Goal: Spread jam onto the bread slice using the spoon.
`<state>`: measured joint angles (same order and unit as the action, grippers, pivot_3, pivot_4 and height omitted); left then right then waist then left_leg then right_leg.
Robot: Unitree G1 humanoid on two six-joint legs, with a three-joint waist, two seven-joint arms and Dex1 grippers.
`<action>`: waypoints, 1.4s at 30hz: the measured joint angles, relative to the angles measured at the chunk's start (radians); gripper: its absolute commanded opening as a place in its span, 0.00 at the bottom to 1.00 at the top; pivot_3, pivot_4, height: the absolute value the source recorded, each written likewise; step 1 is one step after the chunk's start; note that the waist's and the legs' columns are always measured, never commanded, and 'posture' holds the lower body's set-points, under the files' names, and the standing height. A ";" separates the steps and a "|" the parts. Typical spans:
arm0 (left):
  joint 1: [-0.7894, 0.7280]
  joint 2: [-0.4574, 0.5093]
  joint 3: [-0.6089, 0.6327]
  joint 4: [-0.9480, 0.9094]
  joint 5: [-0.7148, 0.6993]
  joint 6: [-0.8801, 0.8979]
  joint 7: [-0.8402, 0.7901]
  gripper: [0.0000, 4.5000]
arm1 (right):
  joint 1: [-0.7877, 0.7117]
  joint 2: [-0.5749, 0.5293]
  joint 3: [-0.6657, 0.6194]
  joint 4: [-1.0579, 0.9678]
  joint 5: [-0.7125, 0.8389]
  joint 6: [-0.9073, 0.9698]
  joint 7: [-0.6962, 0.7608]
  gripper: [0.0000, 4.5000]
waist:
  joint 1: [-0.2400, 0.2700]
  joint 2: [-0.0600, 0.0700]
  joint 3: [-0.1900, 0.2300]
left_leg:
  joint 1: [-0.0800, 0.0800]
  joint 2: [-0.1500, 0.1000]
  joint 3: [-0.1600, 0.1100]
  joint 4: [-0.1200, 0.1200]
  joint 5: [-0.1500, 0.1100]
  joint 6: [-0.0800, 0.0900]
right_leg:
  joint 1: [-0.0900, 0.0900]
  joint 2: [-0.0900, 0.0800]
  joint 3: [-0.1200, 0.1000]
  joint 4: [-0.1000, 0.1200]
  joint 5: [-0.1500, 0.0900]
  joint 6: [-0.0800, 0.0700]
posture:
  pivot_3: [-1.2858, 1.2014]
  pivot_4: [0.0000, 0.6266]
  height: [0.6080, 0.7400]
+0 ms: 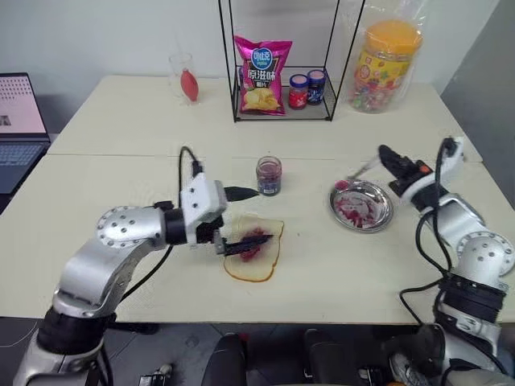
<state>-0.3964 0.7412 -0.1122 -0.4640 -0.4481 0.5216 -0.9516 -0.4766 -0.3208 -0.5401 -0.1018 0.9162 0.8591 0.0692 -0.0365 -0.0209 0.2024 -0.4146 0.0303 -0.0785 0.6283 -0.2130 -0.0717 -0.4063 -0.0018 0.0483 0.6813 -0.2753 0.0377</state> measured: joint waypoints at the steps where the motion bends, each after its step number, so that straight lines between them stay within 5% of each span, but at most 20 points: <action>1: -0.016 -0.008 -0.025 0.005 0.011 0.009 0.002 1.00 | 0.010 -0.004 -0.009 0.013 -0.007 -0.013 0.001 0.01 | -0.001 0.000 0.000 | 0.000 0.000 0.000 0.000 0.000 0.000 | 0.000 0.000 0.000 0.000 0.000 0.000 | 0.52 0.24 1.00; 4: -0.098 -0.088 -0.095 0.032 0.025 0.036 0.022 1.00 | 0.039 -0.010 -0.026 0.066 -0.036 -0.062 0.006 0.01 | -0.007 0.000 0.000 | 0.000 0.000 0.000 0.001 0.000 0.001 | 0.000 0.000 0.000 0.001 0.000 0.001 | 0.52 0.24 1.00; 14: -0.175 -0.130 -0.167 0.120 0.102 0.005 -0.002 1.00 | 0.052 -0.031 -0.016 0.157 -0.081 -0.115 0.035 0.01 | -0.017 0.001 0.000 | 0.000 -0.001 0.000 0.001 0.001 0.001 | 0.000 0.000 0.001 0.001 0.000 0.000 | 0.52 0.24 1.00; 29: -0.179 -0.177 -0.170 0.145 0.138 -0.011 -0.003 1.00 | 0.149 -0.036 0.052 0.086 -0.147 -0.163 0.060 0.76 | -0.015 0.001 0.000 | 0.000 -0.001 0.000 0.001 0.001 0.001 | 0.000 0.000 0.001 0.001 0.000 0.001 | 0.52 0.24 1.00; 42: -0.179 -0.197 -0.154 0.157 0.143 -0.031 0.031 1.00 | 0.190 -0.071 0.140 0.076 -0.389 -0.385 0.093 0.76 | -0.015 0.001 0.000 | 0.000 -0.001 0.000 0.001 0.001 0.001 | 0.000 0.000 0.001 0.001 0.000 0.001 | 0.52 0.24 1.00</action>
<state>-0.5751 0.5439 -0.2659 -0.3073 -0.3048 0.4911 -0.9208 -0.2869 -0.3919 -0.3996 -0.0260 0.5277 0.4741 0.1619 -0.0515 -0.0195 0.2021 -0.4142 0.0297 -0.0783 0.6292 -0.2121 -0.0707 -0.4059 -0.0018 0.0493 0.6822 -0.2750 0.0390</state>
